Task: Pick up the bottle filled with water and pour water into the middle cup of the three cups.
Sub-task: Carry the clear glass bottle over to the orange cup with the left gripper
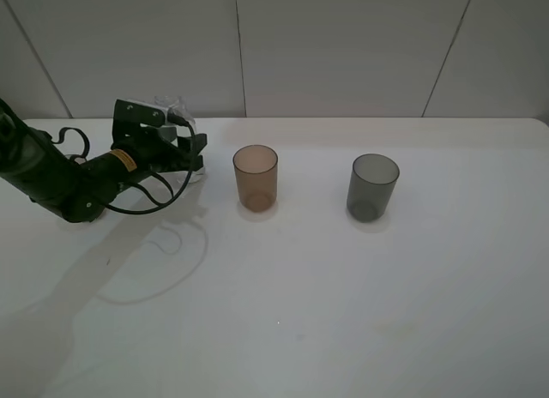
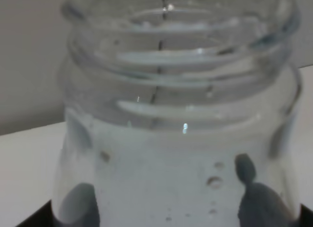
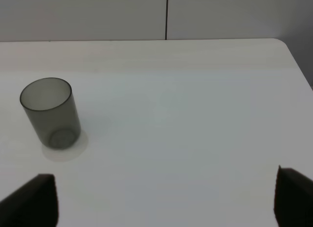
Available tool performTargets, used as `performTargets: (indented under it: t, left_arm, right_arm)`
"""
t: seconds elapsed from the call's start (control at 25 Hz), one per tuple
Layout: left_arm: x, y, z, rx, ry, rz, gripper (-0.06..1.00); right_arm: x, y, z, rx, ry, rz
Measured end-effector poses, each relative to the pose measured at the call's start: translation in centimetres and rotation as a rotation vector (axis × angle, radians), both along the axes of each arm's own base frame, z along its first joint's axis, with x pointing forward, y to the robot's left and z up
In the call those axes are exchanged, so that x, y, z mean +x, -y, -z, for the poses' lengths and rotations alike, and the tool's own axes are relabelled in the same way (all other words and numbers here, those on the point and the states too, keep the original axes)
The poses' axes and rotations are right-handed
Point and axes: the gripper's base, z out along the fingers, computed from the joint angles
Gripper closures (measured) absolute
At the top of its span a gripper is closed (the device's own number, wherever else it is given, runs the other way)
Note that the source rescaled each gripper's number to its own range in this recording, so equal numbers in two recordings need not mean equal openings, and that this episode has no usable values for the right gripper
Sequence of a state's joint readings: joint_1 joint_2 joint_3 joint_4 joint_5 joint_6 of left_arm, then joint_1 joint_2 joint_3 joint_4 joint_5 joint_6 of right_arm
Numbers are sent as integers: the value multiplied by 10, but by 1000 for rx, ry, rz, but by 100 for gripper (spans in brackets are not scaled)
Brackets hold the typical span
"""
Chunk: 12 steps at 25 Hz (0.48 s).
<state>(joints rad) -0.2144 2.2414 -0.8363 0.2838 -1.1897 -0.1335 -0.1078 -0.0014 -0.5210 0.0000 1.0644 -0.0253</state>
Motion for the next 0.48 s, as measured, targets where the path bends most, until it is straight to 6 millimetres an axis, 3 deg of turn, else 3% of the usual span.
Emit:
performTargets:
  t: [0.28,0.48]
  left_arm:
    - [0,5,-48,82,-22,21,93]
    - [-11,19,-84,158,-71,46,93]
  right_arm:
    - [0,0,0,0,0,0]
    - [0,0,0,0,0,0]
